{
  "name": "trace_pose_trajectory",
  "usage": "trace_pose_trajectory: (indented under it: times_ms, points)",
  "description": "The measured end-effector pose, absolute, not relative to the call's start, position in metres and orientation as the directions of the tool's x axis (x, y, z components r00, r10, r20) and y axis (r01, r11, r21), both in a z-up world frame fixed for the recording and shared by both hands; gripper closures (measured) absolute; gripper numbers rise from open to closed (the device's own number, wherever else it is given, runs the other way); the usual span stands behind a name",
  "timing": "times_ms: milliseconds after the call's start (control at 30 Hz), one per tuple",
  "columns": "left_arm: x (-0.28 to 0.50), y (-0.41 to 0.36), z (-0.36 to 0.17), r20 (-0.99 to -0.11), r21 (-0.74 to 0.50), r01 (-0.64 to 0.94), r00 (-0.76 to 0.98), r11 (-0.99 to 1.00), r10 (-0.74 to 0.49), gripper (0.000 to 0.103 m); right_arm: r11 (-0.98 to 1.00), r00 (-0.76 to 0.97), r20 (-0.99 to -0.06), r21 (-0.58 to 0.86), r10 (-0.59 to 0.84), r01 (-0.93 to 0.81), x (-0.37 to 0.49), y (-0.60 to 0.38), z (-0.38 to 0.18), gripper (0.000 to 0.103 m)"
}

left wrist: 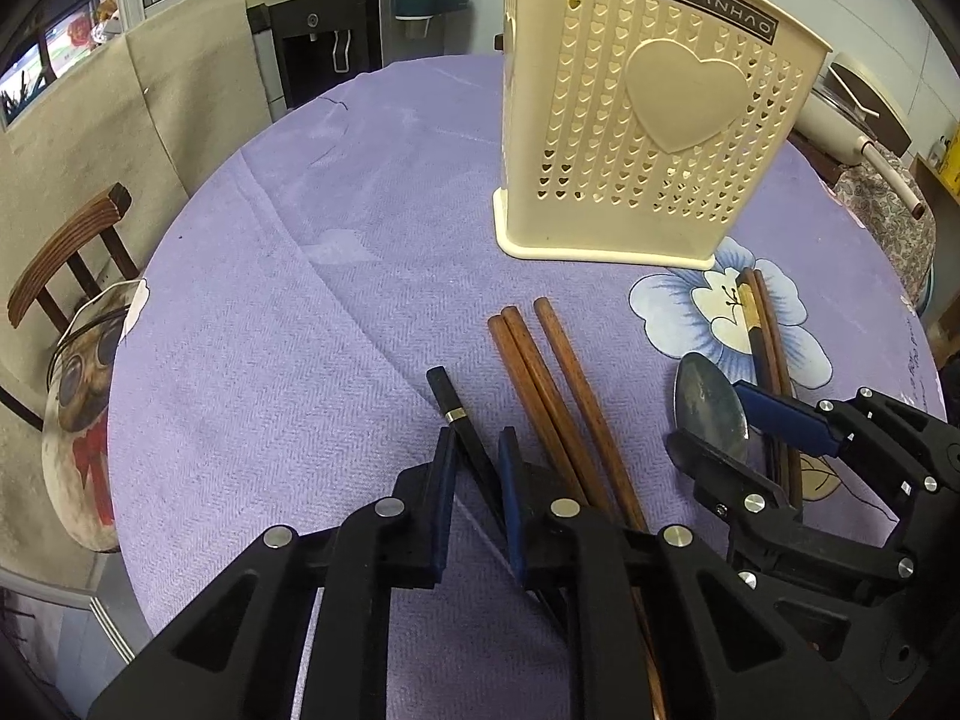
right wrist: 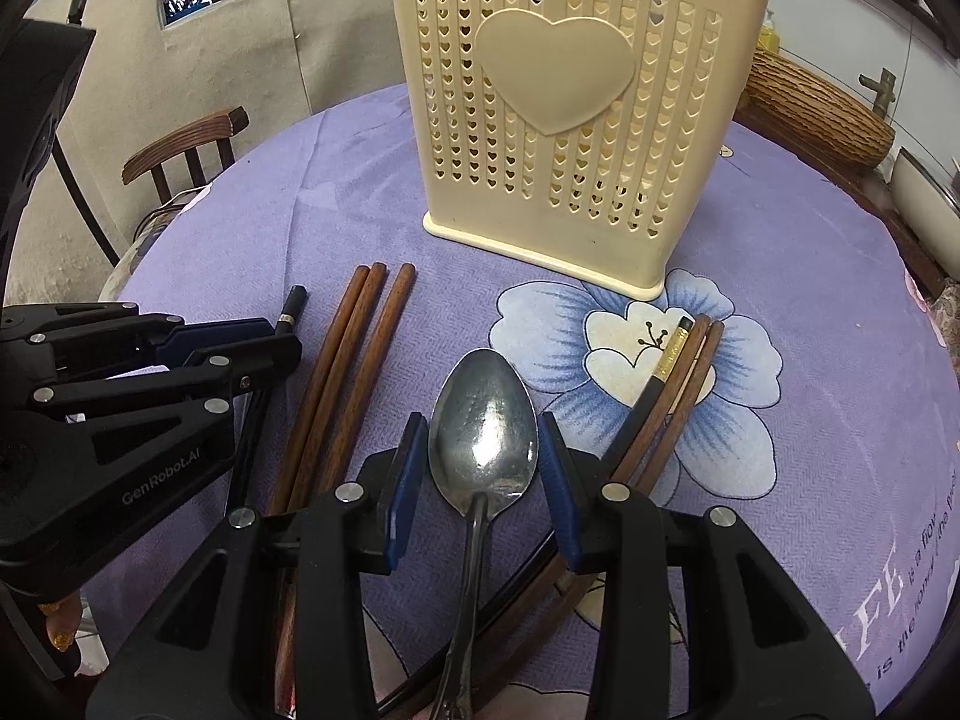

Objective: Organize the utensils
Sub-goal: 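Grasp another silver spoon with the right tool while the left tool grasps the black chopstick, then lift the spoon and black chopstick and lower both into the cream holder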

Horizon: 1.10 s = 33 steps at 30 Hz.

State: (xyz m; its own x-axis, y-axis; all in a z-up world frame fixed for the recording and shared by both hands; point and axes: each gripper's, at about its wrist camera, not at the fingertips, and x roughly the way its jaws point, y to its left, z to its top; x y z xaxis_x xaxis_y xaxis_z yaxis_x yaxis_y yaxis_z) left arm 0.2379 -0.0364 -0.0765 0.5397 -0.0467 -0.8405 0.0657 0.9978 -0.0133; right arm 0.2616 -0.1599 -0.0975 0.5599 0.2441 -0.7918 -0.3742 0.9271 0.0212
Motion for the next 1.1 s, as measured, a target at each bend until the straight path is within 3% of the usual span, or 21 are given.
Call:
trace_pose_trajectory:
  times_ms: [600, 933, 1100]
  points:
    - [0.244, -0.025, -0.067, -0.813, -0.107, 0.061, 0.569, 0.992, -0.122, 0.095, 0.928, 0.570, -0.763, 0.106, 0.306, -0.357, 0.260, -0.175, -0.090, 0.065]
    - [0.235, -0.015, -0.038, -0.754, -0.144, 0.055, 0.640, 0.988, -0.145, 0.095, 0.920, 0.642, -0.677, 0.143, 0.360, -0.365, 0.245, -0.186, -0.056, 0.066]
    - [0.218, -0.008, -0.005, -0.678, -0.159, 0.067, 0.718, 0.985, -0.158, 0.095, 0.915, 0.681, -0.626, 0.146, 0.380, -0.376, 0.232, -0.192, -0.033, 0.066]
